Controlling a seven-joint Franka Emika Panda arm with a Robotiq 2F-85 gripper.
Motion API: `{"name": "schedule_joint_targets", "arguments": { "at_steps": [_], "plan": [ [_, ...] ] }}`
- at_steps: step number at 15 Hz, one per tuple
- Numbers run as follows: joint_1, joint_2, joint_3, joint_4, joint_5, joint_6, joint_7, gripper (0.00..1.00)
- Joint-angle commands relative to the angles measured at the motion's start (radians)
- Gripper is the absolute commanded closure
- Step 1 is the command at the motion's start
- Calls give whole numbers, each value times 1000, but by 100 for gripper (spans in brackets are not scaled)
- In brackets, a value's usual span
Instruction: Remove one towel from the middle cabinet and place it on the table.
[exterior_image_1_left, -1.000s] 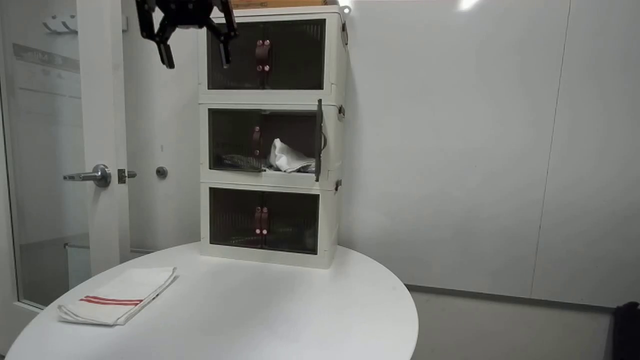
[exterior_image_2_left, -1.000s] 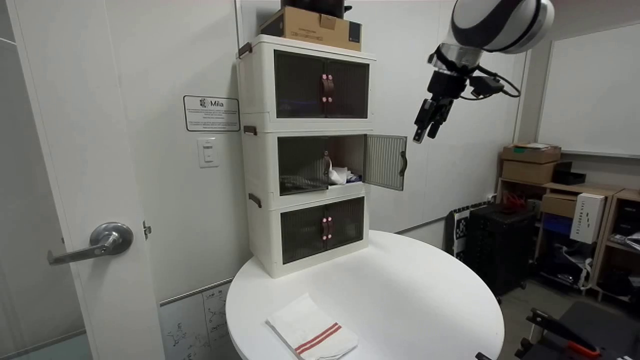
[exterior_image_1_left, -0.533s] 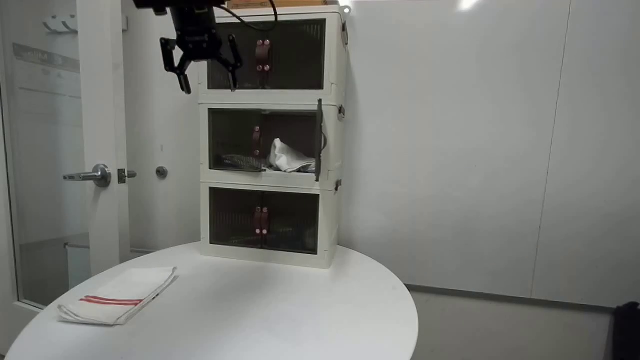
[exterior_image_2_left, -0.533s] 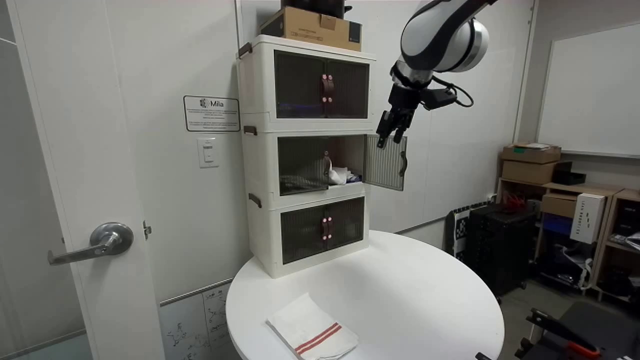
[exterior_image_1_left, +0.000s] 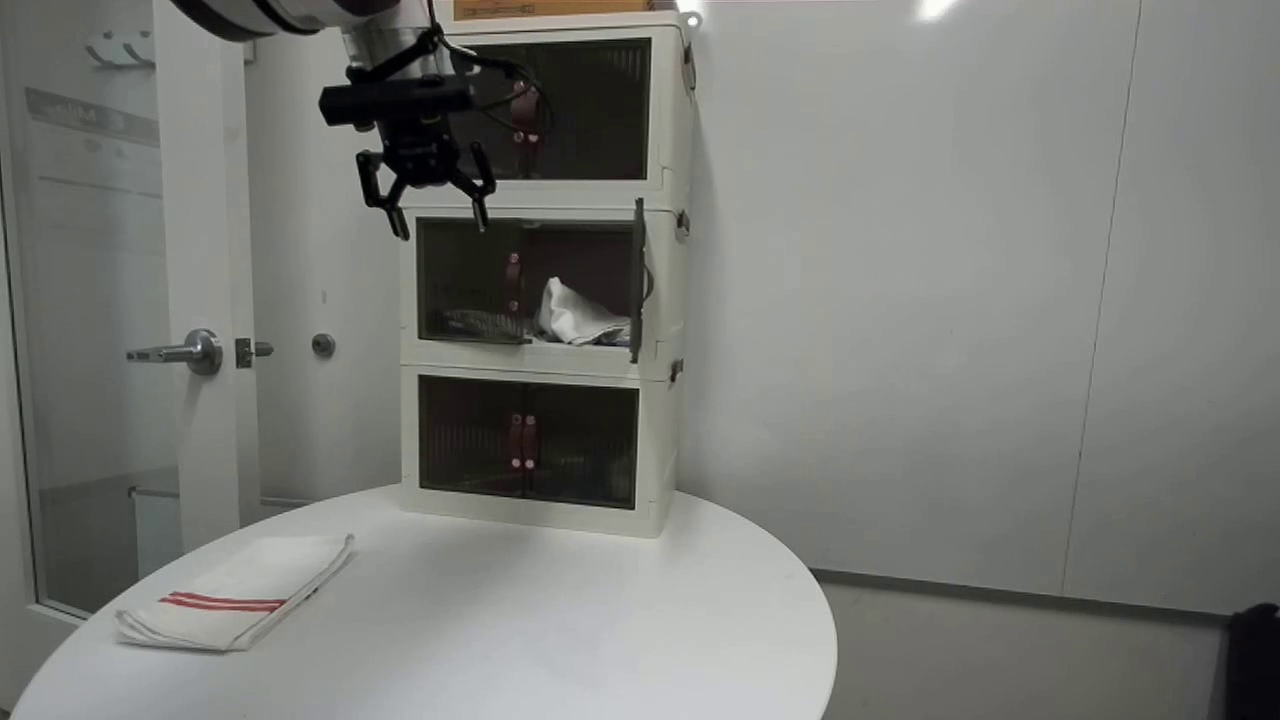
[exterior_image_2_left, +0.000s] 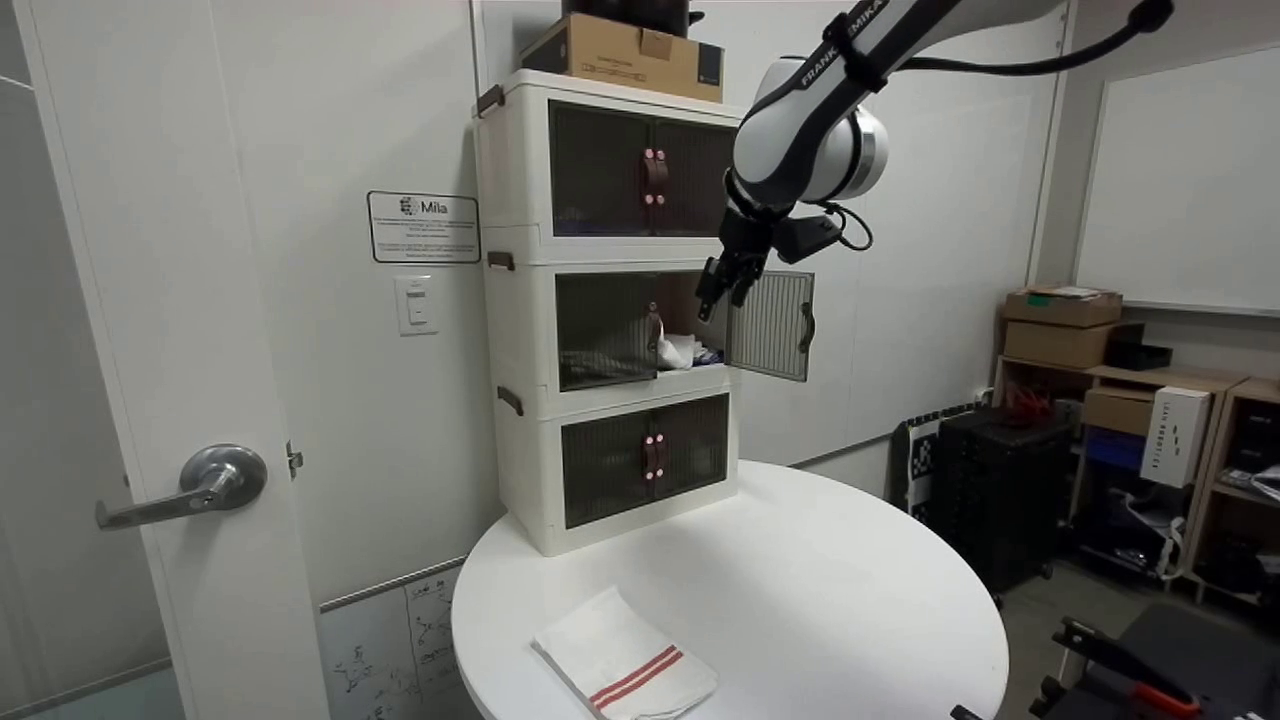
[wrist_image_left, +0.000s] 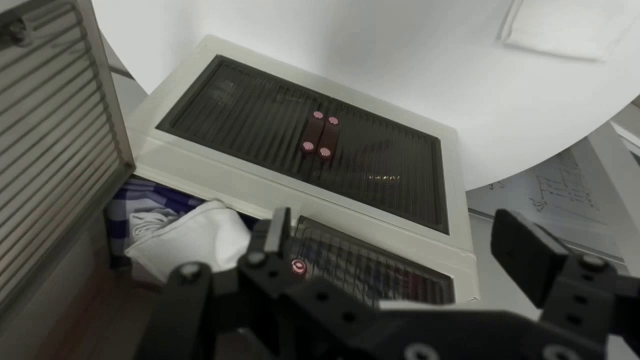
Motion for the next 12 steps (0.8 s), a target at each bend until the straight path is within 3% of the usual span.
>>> {"name": "schedule_joint_targets", "arguments": {
  "at_steps": [1, 12],
  "plan": [
    [-34, 114, 20, 79, -34, 110, 0, 0],
    [-92, 388, 34, 249, -67, 345, 17, 0]
  ]
}}
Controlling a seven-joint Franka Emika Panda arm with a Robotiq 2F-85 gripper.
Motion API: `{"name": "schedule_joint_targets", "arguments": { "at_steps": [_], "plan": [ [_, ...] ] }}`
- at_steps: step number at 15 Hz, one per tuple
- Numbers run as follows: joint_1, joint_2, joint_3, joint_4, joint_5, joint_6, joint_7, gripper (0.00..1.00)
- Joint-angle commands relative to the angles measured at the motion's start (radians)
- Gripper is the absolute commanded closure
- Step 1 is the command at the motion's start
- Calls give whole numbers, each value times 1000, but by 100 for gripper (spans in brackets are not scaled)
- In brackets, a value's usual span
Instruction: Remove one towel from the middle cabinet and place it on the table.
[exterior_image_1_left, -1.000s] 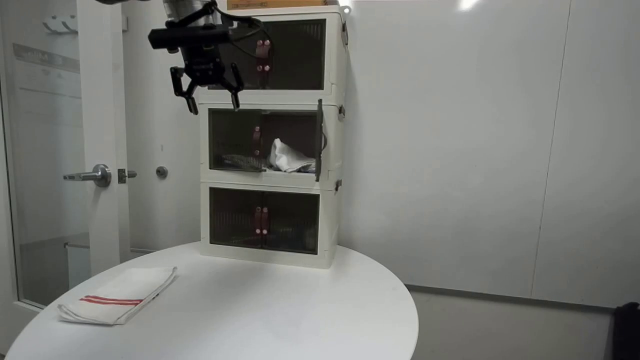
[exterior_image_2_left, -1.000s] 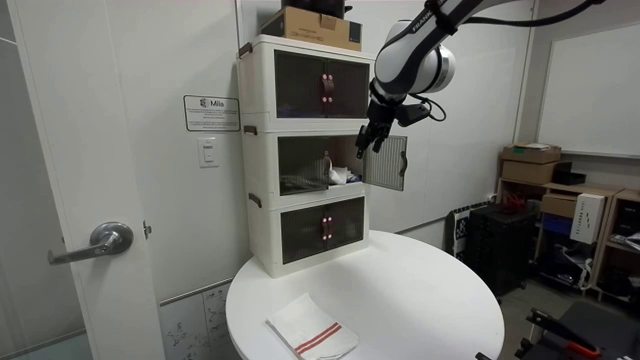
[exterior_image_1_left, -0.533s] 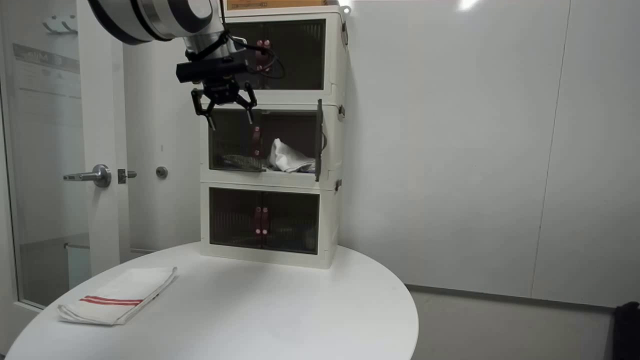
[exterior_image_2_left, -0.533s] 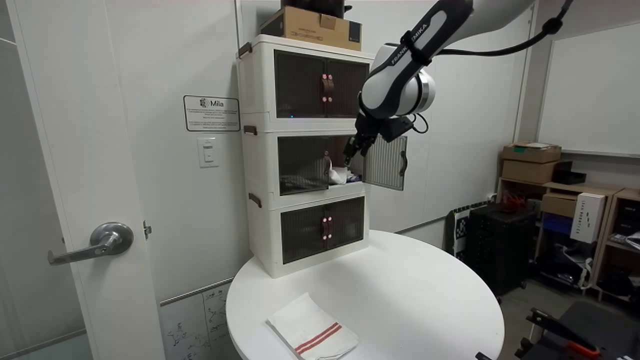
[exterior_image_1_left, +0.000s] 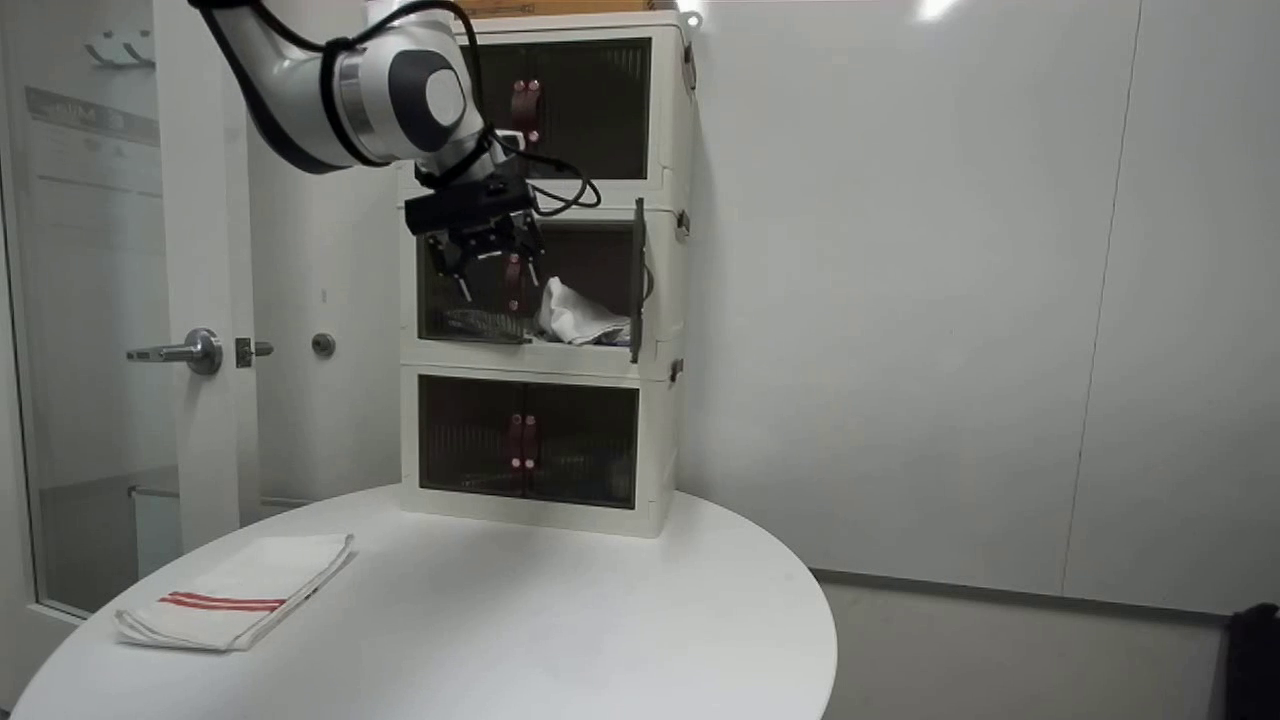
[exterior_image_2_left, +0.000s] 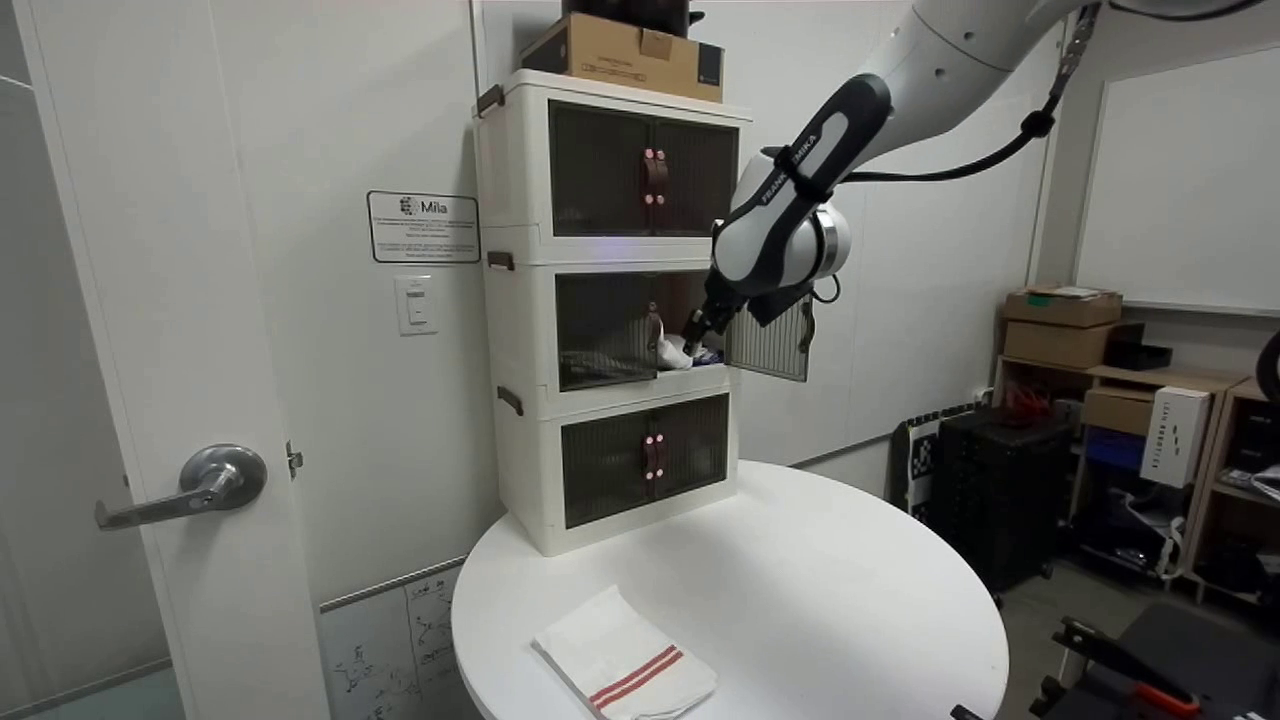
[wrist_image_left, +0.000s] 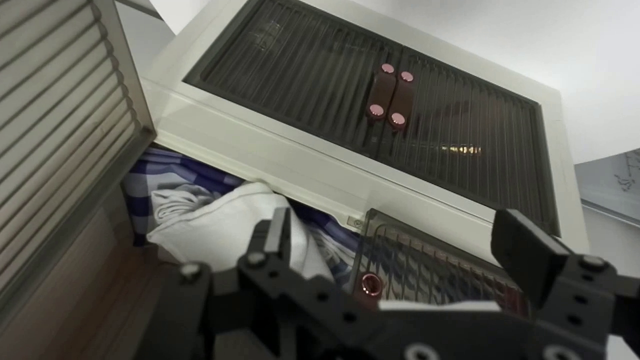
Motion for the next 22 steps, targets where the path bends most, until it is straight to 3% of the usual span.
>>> {"name": "schedule_joint_targets", "arguments": {
  "at_steps": [1, 10, 22],
  "plan": [
    [-26, 101, 28, 106, -14, 59, 17, 0],
    [-66, 209, 66, 222, -75, 102, -35, 0],
    [-6, 230, -45, 264, -104, 121, 60, 0]
  ]
}}
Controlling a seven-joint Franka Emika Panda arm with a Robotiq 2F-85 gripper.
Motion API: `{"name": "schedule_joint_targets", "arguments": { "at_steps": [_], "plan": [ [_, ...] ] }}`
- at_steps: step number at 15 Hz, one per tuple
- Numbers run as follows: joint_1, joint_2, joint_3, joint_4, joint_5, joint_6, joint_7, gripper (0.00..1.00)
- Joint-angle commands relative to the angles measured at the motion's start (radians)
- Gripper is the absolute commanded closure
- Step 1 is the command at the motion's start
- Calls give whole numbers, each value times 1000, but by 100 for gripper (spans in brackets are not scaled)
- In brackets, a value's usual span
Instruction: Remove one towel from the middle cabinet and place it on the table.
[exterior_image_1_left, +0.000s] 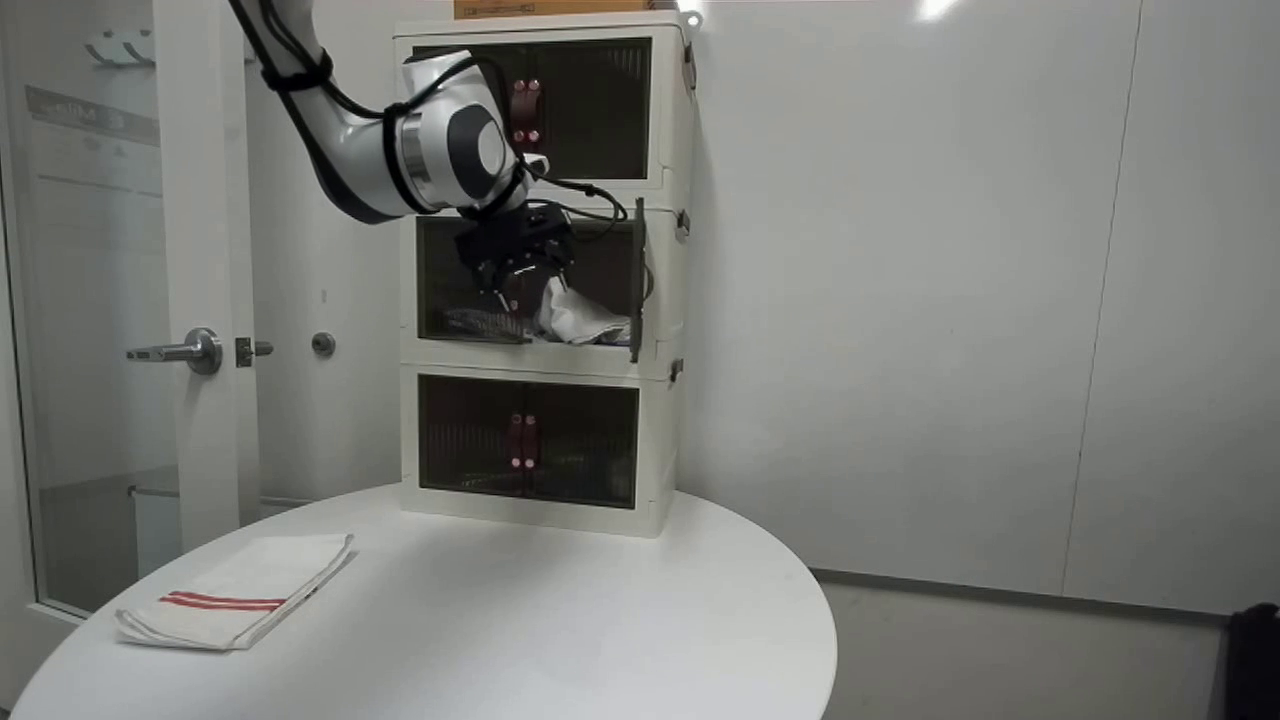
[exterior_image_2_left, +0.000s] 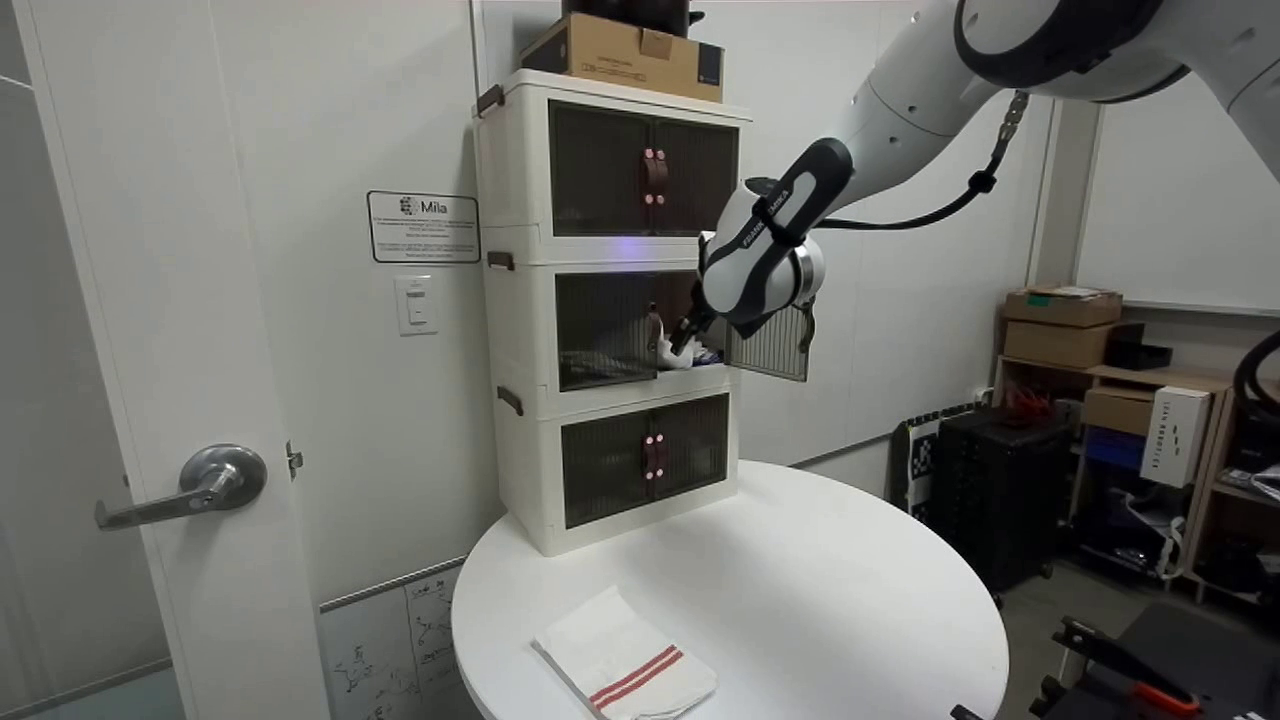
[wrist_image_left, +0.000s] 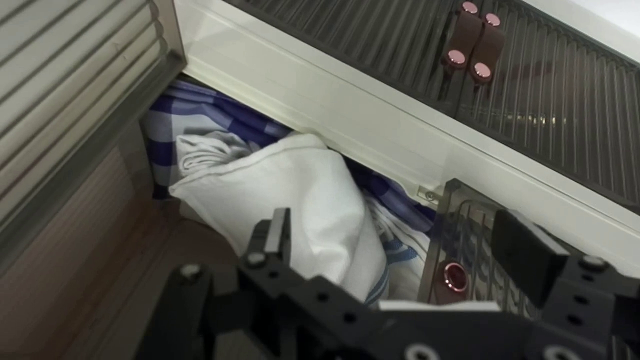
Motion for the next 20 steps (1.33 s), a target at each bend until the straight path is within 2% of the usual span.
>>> {"name": "schedule_joint_targets", "arguments": {
  "at_steps": [1, 8, 9, 20],
  "plan": [
    [55, 32, -75, 37, -7, 36, 63, 0],
    [137, 50, -174, 46, 3, 61, 148, 0],
    [90, 22, -121, 18, -15, 35, 122, 0],
    [101, 31, -117, 38, -3, 39, 145, 0]
  ]
}}
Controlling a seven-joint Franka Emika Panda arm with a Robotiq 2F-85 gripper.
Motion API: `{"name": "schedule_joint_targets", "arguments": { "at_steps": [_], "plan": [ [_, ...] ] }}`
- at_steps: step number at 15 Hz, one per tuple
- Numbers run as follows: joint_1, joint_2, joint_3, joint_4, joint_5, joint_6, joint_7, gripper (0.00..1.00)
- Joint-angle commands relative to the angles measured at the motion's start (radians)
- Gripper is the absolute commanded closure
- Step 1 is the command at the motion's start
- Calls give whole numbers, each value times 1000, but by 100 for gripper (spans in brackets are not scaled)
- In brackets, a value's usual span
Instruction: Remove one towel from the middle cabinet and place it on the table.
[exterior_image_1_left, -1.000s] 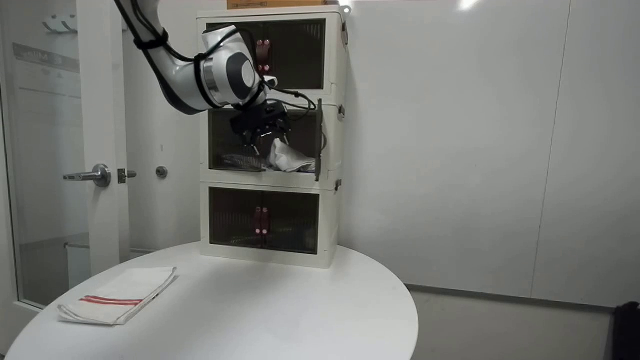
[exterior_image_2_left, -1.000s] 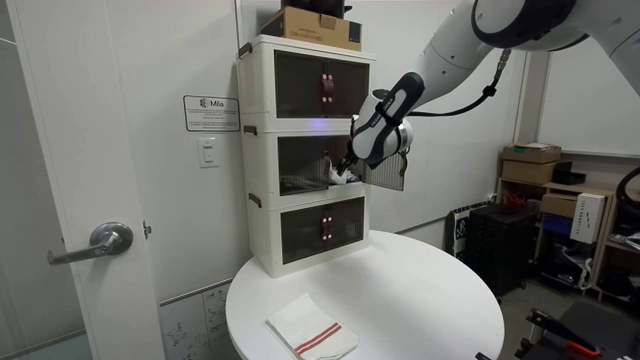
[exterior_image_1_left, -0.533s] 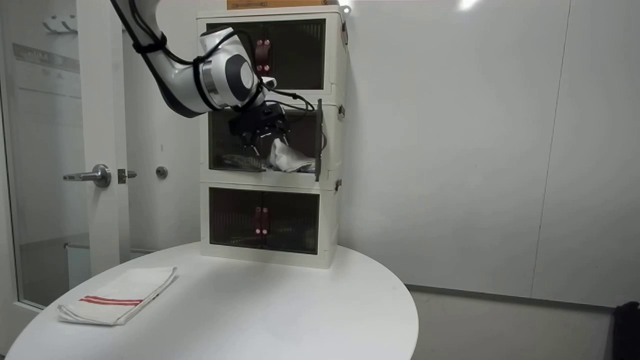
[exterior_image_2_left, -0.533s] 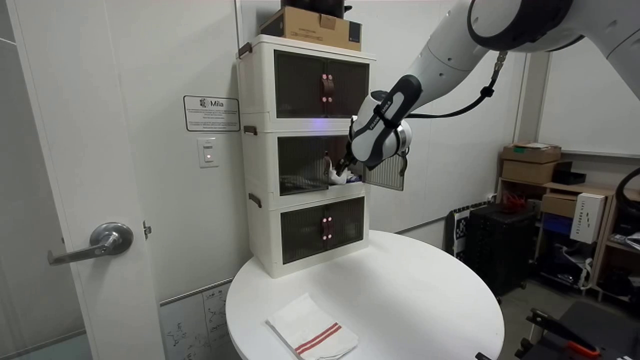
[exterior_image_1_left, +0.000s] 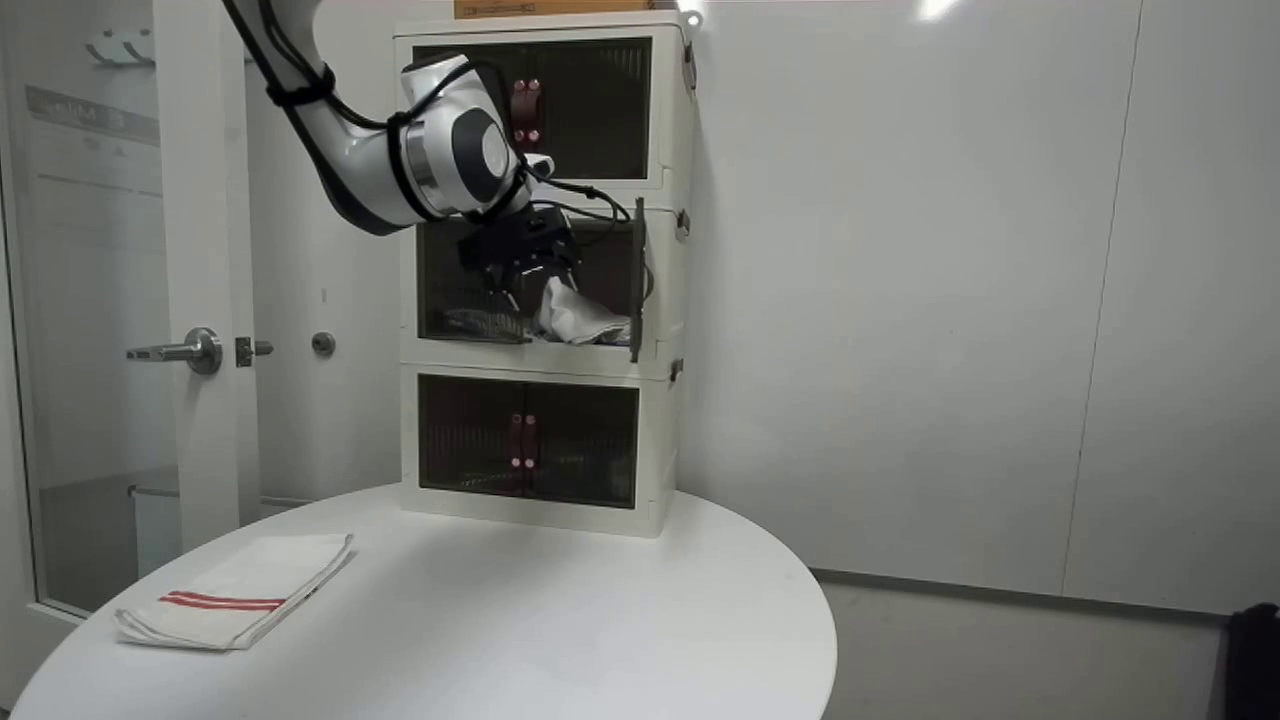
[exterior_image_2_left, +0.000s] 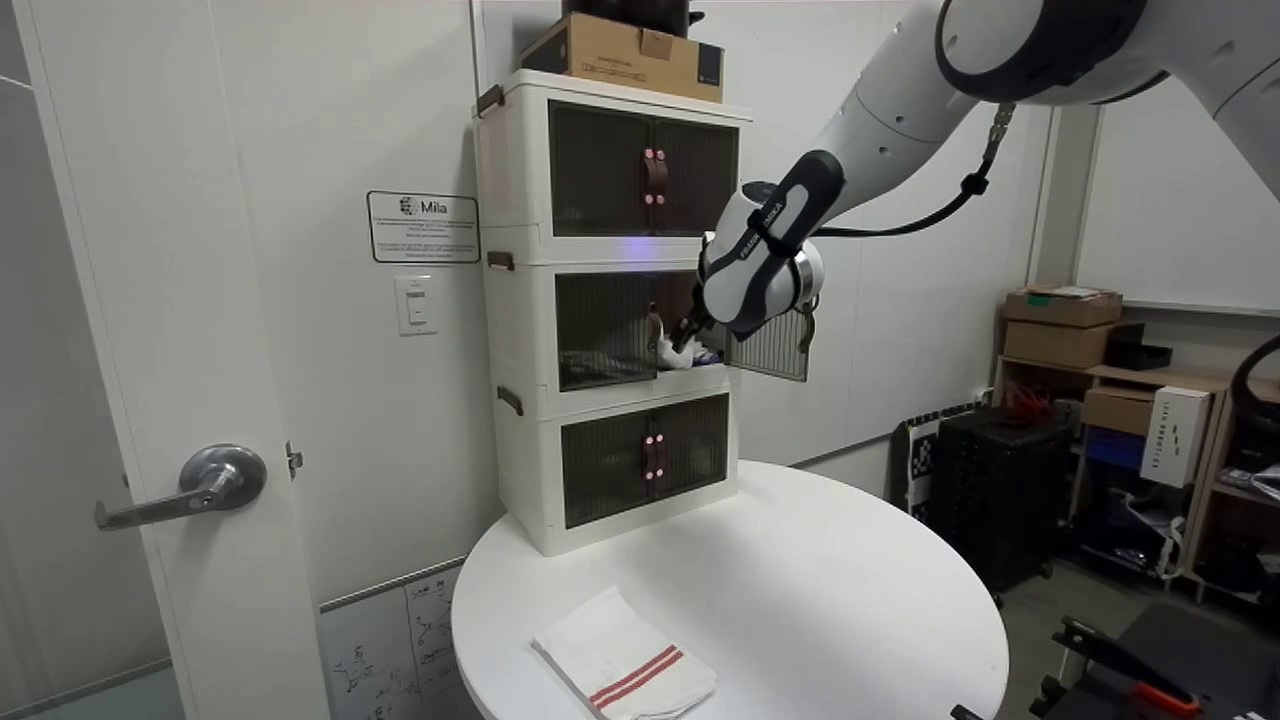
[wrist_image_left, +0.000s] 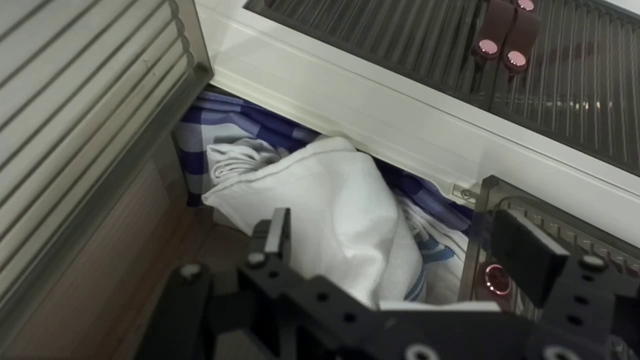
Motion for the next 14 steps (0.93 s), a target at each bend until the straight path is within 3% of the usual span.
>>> {"name": "schedule_joint_targets", "arguments": {
  "at_steps": [1, 9, 14],
  "plan": [
    [32, 15, -21, 28, 5, 22, 35, 0],
    [113, 84, -130, 84, -9, 40, 52, 0],
    [112, 150, -156, 138, 7, 41, 47, 0]
  ]
}}
